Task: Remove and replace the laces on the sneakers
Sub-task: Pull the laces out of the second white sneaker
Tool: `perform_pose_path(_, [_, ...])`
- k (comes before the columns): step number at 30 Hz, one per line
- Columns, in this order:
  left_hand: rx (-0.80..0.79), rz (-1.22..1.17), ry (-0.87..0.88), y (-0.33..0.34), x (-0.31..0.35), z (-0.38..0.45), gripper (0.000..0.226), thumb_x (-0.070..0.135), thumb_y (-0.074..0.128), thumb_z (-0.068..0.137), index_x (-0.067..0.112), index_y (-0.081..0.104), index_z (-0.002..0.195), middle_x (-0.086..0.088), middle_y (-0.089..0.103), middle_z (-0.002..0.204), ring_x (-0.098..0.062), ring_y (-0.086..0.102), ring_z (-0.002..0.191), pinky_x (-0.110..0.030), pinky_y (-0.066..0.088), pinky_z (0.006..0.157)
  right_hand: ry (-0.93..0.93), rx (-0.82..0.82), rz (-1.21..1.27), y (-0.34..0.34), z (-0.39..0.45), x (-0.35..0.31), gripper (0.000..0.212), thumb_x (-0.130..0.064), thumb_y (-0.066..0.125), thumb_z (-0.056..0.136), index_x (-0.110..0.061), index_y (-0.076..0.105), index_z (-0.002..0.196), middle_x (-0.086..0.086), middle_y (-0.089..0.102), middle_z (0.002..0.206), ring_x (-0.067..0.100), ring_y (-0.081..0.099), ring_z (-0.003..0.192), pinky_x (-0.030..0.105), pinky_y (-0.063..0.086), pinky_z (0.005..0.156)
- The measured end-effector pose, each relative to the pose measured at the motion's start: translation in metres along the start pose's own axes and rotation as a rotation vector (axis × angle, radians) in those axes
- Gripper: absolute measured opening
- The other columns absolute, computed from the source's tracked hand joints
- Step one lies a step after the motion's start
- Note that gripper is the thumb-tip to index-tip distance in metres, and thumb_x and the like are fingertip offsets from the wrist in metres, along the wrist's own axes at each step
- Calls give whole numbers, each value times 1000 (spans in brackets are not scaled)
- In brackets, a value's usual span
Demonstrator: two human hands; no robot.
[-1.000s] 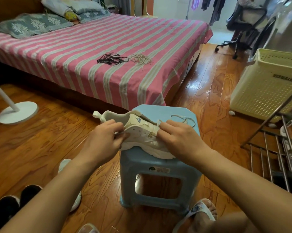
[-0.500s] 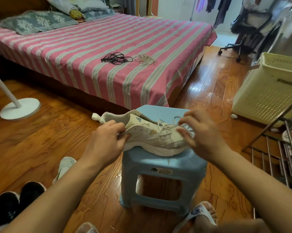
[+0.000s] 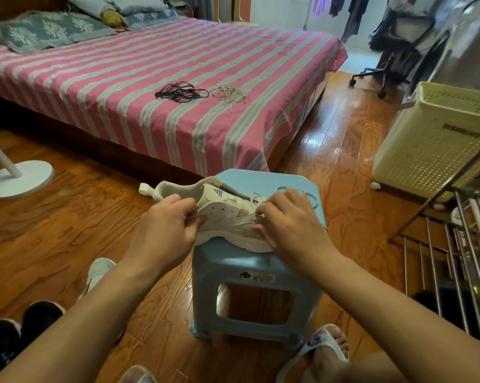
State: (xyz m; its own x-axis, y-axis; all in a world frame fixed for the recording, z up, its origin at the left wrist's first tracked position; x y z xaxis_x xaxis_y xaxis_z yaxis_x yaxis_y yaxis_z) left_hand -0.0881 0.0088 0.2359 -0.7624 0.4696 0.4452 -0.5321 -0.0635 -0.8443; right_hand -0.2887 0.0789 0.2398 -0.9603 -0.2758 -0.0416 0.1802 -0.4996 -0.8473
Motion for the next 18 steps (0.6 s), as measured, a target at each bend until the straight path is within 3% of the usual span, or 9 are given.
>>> perform_pose_path(3, [22, 5, -14, -1, 4, 0, 17, 34, 65, 97, 25, 61, 83, 11, 50, 81, -9, 54, 71, -40, 56, 57, 20, 82, -33, 9, 5, -14, 17, -24, 65, 96, -10, 62, 86, 7, 60, 88, 29, 49, 85, 47, 43, 74])
perform_pose_path(5, [29, 5, -30, 0, 2, 0, 18, 33, 65, 97, 26, 60, 82, 11, 50, 81, -10, 54, 71, -39, 56, 57, -74, 129, -48, 0, 5, -16, 13, -13, 71, 91, -8, 62, 82, 8, 61, 84, 29, 50, 83, 44, 42, 71])
perform_pose_path(7, [18, -9, -51, -1, -3, 1, 19, 33, 64, 97, 26, 59, 81, 10, 51, 82, -11, 58, 71, -40, 58, 58, -125, 164, -51, -12, 1, 7, 9, -14, 67, 92, -9, 69, 85, 8, 64, 90, 30, 52, 89, 43, 43, 74])
perform_pose_path(10, [-4, -28, -43, -2, -3, 2, 19, 34, 64, 97, 27, 58, 80, 11, 50, 83, -11, 58, 72, -39, 57, 59, 227, 173, 60, -25, -10, 90, 18, -7, 73, 85, -23, 78, 83, 10, 61, 113, 33, 47, 110, 44, 41, 91])
perform_pose_path(12, [3, 15, 10, 0, 10, -1, 16, 33, 64, 96, 25, 60, 82, 11, 49, 81, -11, 53, 72, -37, 53, 59, 332, 147, 140, -24, -16, 95, 25, 0, 75, 81, -25, 78, 82, 7, 60, 120, 31, 44, 118, 46, 39, 100])
perform_pose_path(15, [6, 40, 4, 4, 15, 1, 14, 30, 65, 95, 23, 61, 83, 8, 50, 81, -18, 54, 74, -41, 55, 63, 169, 66, 181, -14, -4, 31, 18, -21, 63, 87, -16, 72, 102, 2, 61, 110, 23, 48, 109, 36, 39, 96])
perform_pose_path(18, [-11, 39, -23, 5, 15, 4, 16, 31, 64, 96, 23, 61, 83, 7, 50, 81, -18, 54, 74, -42, 55, 64, 24, -21, 56, 5, 4, -7, 28, -38, 64, 90, -12, 64, 100, 7, 61, 98, 28, 52, 92, 44, 45, 79])
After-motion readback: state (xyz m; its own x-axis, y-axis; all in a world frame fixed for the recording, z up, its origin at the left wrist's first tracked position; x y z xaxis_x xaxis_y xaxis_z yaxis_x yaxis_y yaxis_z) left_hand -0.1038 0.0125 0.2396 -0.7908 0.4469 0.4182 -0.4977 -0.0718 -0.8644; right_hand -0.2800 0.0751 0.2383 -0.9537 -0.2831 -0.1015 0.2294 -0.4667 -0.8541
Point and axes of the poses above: each hand's wrist, its own z-axis towards the middle knuckle, its own y-axis out of the palm, x = y × z, the point moved 8 cm from there along z, towards the middle knuckle
